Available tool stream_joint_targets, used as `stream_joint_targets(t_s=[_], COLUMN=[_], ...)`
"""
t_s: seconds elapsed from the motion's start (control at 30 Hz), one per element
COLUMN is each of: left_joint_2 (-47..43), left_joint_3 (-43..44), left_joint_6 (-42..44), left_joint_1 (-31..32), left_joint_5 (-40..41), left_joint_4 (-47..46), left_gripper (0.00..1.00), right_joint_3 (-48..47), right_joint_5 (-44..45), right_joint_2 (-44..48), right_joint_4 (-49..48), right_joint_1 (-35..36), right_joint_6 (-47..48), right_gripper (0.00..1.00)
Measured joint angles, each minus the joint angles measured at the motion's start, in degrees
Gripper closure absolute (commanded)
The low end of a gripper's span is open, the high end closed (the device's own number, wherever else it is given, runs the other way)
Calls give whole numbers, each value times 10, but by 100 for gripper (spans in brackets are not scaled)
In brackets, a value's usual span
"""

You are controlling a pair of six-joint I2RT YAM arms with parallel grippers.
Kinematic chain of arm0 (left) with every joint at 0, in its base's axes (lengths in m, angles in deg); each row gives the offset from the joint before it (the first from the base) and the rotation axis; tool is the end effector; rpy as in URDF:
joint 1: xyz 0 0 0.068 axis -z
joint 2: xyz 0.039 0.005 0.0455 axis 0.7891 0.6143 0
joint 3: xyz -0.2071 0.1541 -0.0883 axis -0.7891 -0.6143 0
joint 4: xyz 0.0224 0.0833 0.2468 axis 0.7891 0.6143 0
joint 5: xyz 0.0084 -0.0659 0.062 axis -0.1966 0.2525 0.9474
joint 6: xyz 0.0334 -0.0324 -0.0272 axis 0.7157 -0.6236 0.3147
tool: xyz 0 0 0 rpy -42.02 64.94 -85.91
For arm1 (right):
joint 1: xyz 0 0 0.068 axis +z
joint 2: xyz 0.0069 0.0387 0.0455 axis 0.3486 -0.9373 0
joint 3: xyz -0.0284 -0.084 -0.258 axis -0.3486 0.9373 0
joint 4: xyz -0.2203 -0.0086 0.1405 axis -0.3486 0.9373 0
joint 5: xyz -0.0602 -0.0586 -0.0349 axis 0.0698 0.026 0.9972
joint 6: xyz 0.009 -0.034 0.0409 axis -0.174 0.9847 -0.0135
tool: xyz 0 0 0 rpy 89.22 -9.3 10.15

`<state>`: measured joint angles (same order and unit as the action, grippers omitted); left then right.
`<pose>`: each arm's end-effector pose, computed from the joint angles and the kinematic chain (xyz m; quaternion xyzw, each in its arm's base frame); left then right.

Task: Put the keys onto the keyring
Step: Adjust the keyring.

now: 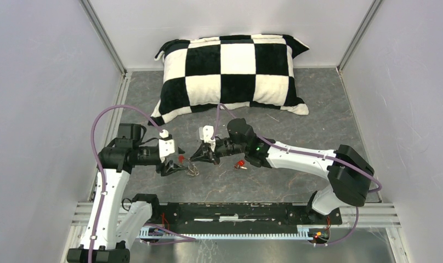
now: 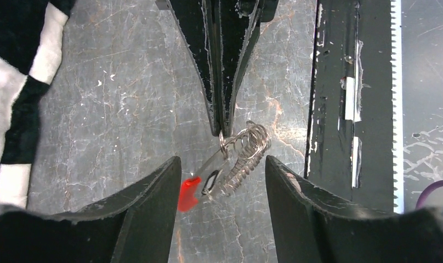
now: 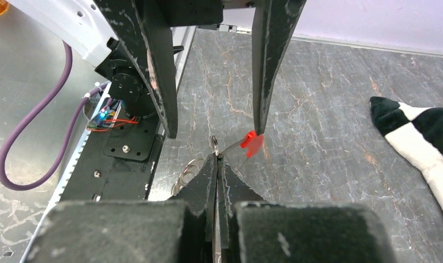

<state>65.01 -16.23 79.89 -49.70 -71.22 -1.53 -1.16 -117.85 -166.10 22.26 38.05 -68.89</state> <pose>0.1136 -0.0357 0.3107 0.5742 0.6197 -0.3024 0.4414 0.1650 0.3105 0.2758 -0.5726 0.5003 0.4858 0.4311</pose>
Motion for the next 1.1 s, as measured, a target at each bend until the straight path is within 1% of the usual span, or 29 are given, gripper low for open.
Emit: stream_joint_targets(t_s=[0.13, 0.27, 0.4, 0.57, 0.67, 0.7, 0.8, 0.83, 0.9, 0.97, 1.03, 1.1], left_joint_2=[-2, -3, -3, -3, -7, -9, -13, -14, -18, -25, -37, -52], left_joint_3=[-3, -3, -3, -3, -3, -3, -3, -3, -1, 3, 6, 9], left_joint_6=[-8, -31, -44, -53, -54, -54, -54, -53, -50, -41, -31, -30], left_joint_1=[1, 3, 3, 4, 7, 8, 9, 9, 9, 9, 9, 9], left_joint_5=[-5, -11, -14, -14, -15, -16, -24, -28, -38, -50, -68, -83], left_joint_4=[-3, -26, -38, -43, -43, -43, -43, -42, -43, -46, -57, -76], left_gripper=[44, 53, 68, 83, 95, 97, 98, 98, 98, 98, 98, 98], right_joint_3=[-16, -26, -30, -30, -31, -31, -33, -33, -34, -34, -34, -34], right_joint_5=[18, 38, 56, 78, 92, 96, 101, 100, 99, 97, 94, 92], right_joint_2=[2, 4, 11, 23, 30, 32, 38, 40, 46, 57, 79, 104], right_joint_4=[19, 33, 43, 50, 56, 57, 63, 66, 71, 75, 80, 84], right_joint_1=[10, 18, 26, 36, 40, 41, 44, 44, 45, 46, 49, 51], right_joint_6=[8, 13, 14, 16, 17, 17, 19, 19, 19, 21, 26, 32], right_gripper=[100, 100, 100, 100, 100, 100, 99, 97, 83, 76, 72, 70])
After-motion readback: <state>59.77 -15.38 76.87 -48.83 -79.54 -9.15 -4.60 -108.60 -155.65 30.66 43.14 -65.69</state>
